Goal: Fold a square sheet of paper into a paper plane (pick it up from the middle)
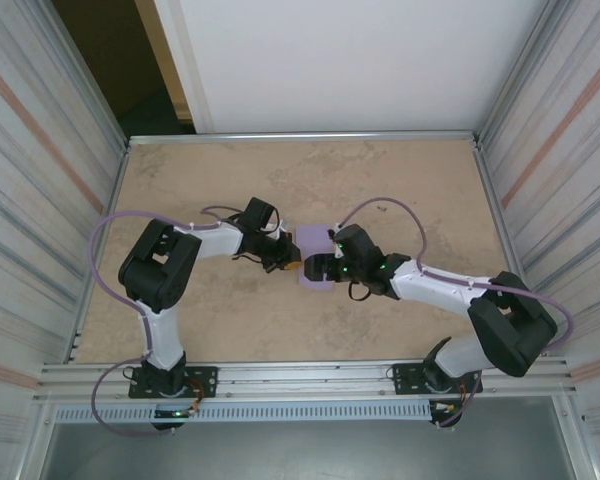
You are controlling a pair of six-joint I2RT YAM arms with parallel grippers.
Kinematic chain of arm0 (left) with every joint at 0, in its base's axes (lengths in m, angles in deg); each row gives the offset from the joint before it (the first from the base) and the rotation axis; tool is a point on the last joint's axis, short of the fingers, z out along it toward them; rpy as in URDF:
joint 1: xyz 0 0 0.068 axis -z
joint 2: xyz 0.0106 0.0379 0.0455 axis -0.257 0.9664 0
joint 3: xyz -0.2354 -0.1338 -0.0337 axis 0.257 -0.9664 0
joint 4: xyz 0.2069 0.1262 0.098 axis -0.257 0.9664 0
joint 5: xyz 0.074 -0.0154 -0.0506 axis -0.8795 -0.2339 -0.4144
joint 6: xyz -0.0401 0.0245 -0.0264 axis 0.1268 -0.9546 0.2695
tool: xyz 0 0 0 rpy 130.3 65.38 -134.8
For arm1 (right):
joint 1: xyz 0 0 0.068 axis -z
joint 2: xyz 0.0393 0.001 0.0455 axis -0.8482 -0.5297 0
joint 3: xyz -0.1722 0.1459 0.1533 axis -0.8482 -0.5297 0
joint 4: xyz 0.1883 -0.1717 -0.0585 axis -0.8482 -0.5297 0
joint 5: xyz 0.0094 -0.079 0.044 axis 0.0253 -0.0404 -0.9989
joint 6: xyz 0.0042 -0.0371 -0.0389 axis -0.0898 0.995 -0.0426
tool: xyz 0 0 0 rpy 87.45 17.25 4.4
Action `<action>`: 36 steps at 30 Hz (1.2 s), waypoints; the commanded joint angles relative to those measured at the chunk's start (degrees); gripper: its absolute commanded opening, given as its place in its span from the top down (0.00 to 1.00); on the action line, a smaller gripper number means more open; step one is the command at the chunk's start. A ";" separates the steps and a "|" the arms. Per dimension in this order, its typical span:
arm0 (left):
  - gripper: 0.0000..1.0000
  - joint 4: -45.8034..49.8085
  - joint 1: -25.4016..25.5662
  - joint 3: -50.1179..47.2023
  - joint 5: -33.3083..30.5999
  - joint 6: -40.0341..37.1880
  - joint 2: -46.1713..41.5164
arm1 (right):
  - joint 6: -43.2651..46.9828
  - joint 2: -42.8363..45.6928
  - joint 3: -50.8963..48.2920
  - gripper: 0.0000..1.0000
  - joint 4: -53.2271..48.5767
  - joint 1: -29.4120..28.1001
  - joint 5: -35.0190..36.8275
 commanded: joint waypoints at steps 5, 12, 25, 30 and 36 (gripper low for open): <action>0.97 4.34 -0.51 3.01 1.96 3.48 -2.43 | 24.25 -2.43 1.61 0.23 1.13 -8.87 11.75; 0.97 5.90 -0.66 4.29 2.27 3.76 -2.08 | 34.81 -7.06 1.30 0.23 4.00 -10.93 12.56; 0.96 6.15 -0.83 4.03 2.27 4.09 -2.20 | 37.47 -8.03 -4.18 0.41 13.70 -9.25 17.50; 0.97 6.18 -0.89 4.00 2.28 4.08 -2.09 | 37.48 -5.63 -5.25 0.51 14.11 -9.09 16.79; 0.96 6.26 -0.93 3.93 2.25 3.98 -2.02 | 37.31 -4.91 -4.69 0.60 13.58 -9.01 14.18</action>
